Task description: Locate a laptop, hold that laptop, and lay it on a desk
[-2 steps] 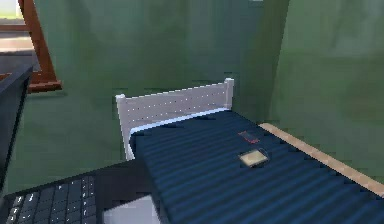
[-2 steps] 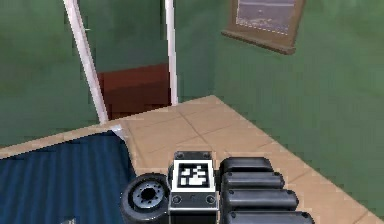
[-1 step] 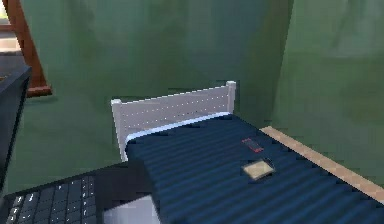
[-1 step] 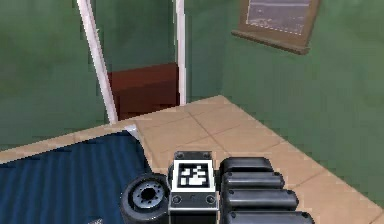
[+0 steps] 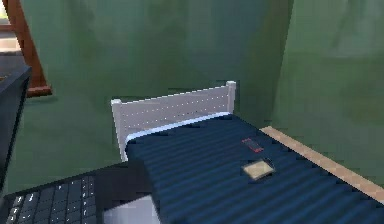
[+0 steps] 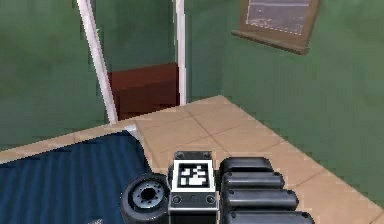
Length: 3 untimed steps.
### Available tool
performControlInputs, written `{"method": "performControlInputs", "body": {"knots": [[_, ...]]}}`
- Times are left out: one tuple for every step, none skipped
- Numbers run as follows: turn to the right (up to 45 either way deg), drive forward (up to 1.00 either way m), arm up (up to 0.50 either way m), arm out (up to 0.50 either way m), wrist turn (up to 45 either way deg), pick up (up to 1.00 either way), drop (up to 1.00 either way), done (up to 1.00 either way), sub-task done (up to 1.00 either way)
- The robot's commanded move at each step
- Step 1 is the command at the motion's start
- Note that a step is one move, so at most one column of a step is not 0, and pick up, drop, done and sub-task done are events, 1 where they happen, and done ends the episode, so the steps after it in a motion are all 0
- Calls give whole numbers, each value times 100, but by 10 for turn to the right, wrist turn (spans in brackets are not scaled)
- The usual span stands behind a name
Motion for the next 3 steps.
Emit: {"method": "performControlInputs", "body": {"knots": [[450,0,0,0,0,0,0,0,0],[450,0,0,0,0,0,0,0,0],[-240,0,0,0,0,0,0,0,0]]}}
